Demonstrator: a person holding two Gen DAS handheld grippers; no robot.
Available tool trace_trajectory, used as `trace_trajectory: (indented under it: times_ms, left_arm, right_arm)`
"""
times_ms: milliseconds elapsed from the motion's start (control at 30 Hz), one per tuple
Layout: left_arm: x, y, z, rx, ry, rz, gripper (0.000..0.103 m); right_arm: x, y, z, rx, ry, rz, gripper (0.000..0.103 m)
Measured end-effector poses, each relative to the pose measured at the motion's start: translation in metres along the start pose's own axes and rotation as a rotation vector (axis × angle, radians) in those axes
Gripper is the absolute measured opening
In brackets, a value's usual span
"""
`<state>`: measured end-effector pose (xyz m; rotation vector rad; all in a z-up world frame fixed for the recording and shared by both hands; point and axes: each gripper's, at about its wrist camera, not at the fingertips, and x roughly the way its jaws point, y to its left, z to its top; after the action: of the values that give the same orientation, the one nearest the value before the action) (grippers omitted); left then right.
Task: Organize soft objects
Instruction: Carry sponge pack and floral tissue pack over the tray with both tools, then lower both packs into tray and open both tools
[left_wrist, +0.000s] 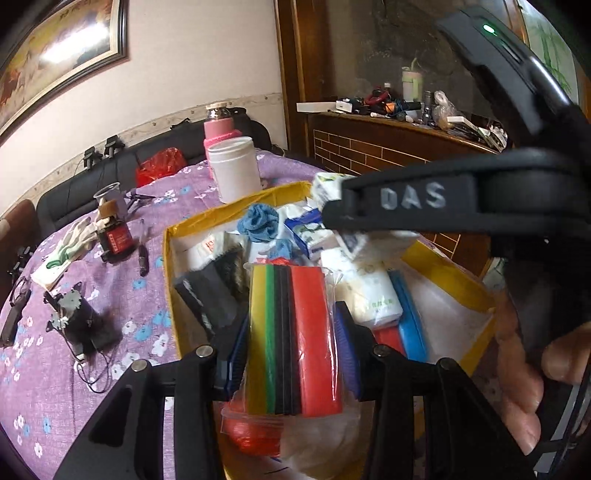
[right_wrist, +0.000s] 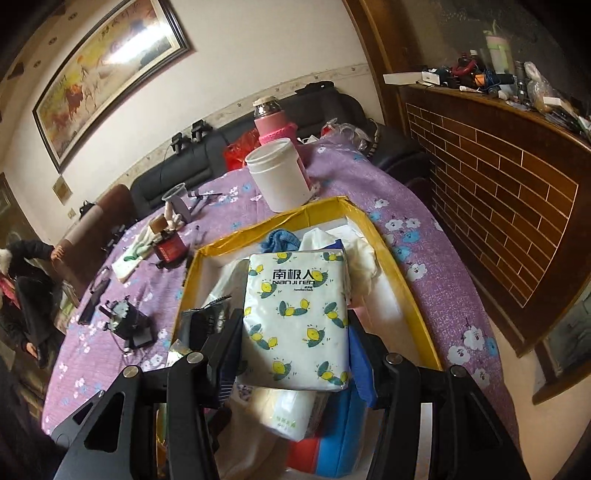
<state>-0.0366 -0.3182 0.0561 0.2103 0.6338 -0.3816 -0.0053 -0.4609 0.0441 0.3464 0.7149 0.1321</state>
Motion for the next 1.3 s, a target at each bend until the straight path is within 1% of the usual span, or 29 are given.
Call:
trace_trajectory:
  times_ms: [100,267,667,1133,1300]
  left_arm:
    - [0.004,-0.004,-0.004,0.022,0.001,0.01,0.041]
    - [0.01,-0.001,-0.005,0.002,0.02,-0.001,0.041]
    - [0.014,-0.002,-0.008,-0.001,0.023,-0.013,0.041]
    - [0.015,-0.003,-0.01,0.003,0.02,-0.011,0.042]
    - [0.016,-0.002,-0.01,-0.003,0.021,-0.015,0.045]
  right_arm:
    - [0.006,-0.001,0.001,-0.001,0.013,-0.002,0.056]
    - [0.015,0.001,0.003,-0.021,0.038,-0.021,0.056]
    - [0.029,0.006,0.003,-0.052,0.071,-0.044,0.056]
    - [0.037,0.006,0.0,-0.062,0.082,-0.051,0.056]
    - [0.039,0.005,0.0,-0.06,0.082,-0.052,0.057]
